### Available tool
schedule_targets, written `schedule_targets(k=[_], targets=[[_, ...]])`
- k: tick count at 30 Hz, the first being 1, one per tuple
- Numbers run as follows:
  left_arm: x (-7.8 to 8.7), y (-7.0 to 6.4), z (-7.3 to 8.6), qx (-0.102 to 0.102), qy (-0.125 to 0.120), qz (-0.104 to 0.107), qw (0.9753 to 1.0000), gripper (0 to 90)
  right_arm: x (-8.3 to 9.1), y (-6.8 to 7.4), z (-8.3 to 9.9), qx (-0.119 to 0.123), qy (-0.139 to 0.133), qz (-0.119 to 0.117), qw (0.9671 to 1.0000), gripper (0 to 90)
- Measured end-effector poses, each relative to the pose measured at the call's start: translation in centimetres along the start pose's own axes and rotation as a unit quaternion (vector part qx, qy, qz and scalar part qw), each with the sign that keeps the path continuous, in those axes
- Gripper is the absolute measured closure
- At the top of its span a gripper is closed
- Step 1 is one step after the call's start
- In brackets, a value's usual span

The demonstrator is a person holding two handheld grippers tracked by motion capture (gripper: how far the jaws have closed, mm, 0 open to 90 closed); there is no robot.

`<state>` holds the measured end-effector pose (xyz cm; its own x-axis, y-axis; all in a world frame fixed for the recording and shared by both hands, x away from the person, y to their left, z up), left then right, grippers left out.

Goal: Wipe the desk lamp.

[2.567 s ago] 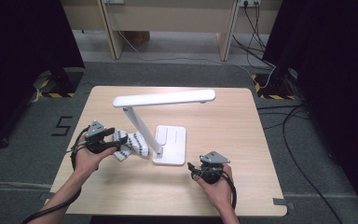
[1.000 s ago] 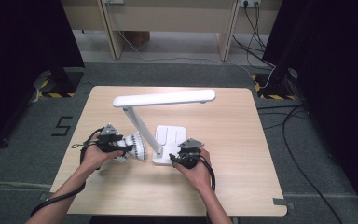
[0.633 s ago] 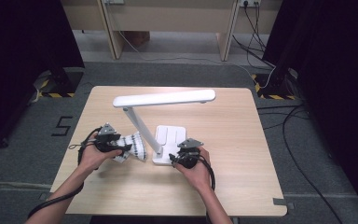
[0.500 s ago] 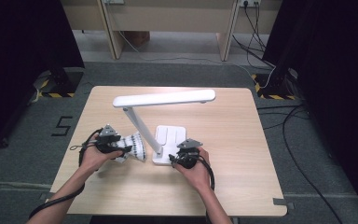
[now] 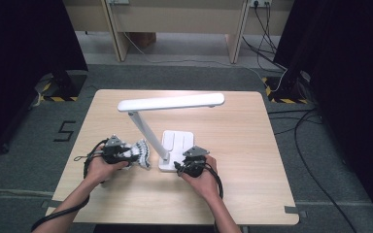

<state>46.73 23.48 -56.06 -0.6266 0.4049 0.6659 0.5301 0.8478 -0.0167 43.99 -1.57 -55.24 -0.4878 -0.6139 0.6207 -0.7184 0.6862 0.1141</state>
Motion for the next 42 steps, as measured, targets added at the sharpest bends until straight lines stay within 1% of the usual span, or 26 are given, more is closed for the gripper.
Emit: schedule_targets(k=[2,4,5,6,8,10,11,12,13,16,19,22,25,27,32,35,37,42], targets=[[0.1,-0.1,0.0,0.006,0.003,0.002,1.0000,51.8,0.0,0.0,0.0,-0.002,-0.003,0.000,1.0000,41.5],[0.2,-0.2,0.0,0.017,0.007,0.008,0.9998,59.1,0.0,0.0,0.0,-0.003,-0.001,0.001,1.0000,41.7],[0.3,-0.2,0.0,0.025,0.009,0.010,0.9996,61.0,0.0,0.0,0.0,-0.003,-0.002,0.001,1.0000,41.7],[0.3,-0.2,0.0,0.031,0.009,0.012,0.9994,65.6,0.0,0.0,0.0,-0.004,-0.003,0.002,1.0000,41.8],[0.4,-0.3,0.0,0.044,0.011,0.016,0.9988,66.9,0.0,0.0,0.0,-0.005,-0.004,0.002,1.0000,41.8],[0.6,-0.4,-0.1,0.051,0.016,0.024,0.9983,68.9,0.0,0.0,0.0,-0.004,-0.005,0.003,1.0000,41.8],[0.7,-0.5,-0.3,0.058,0.012,0.025,0.9979,69.8,0.0,0.0,0.0,-0.004,-0.006,0.003,1.0000,41.8],[0.9,-0.6,-0.4,0.055,0.012,0.027,0.9980,70.2,0.0,0.0,0.0,-0.003,-0.006,0.002,1.0000,41.8],[1.1,-0.8,-0.6,0.059,0.005,0.029,0.9978,70.5,0.0,0.0,0.0,-0.003,-0.006,0.002,1.0000,41.8],[2.0,-1.4,-1.5,0.061,-0.011,0.034,0.9975,70.7,0.0,0.0,0.0,-0.003,-0.004,0.001,1.0000,41.8],[3.2,-1.8,-2.7,0.060,-0.029,0.035,0.9972,70.8,0.0,0.0,0.0,-0.003,-0.005,0.001,1.0000,41.8],[4.3,-1.8,-3.8,0.060,-0.043,0.035,0.9967,70.8,0.0,0.0,0.0,-0.004,-0.006,0.003,1.0000,41.8],[5.4,-1.5,-4.8,0.065,-0.058,0.029,0.9958,70.7,0.0,-0.1,0.0,-0.003,-0.008,0.002,1.0000,41.8],[6.1,-1.4,-5.3,0.063,-0.067,0.022,0.9955,70.7,0.0,0.0,0.0,-0.004,-0.005,0.002,1.0000,42.0],[7.8,-0.9,-6.4,0.060,-0.084,0.015,0.9946,70.6,0.0,0.0,0.0,-0.005,-0.005,0.002,1.0000,42.4],[8.6,-0.6,-6.9,0.059,-0.087,0.011,0.9944,70.4,0.0,0.0,0.0,-0.009,-0.005,0.003,0.9999,42.4],[9.0,-0.5,-7.1,0.061,-0.091,0.010,0.9939,70.3,0.0,0.0,0.0,-0.005,-0.006,0.004,1.0000,42.4],[10.4,-0.4,-8.1,0.059,-0.103,0.004,0.9929,70.4,0.0,0.0,0.0,-0.004,-0.008,0.004,1.0000,42.4]])
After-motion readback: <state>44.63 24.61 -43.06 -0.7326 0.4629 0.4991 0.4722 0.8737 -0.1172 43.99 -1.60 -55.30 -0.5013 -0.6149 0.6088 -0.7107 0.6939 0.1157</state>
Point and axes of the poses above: each handheld gripper's, and its own axes: x roughly backward along the jaws, z roughly out of its underside, y roughly to its left, the point moved 7 cm from there along -x, roughly forward along the jaws, and after that the axes turned 8 degrees about -z, right-handed, at the moved point
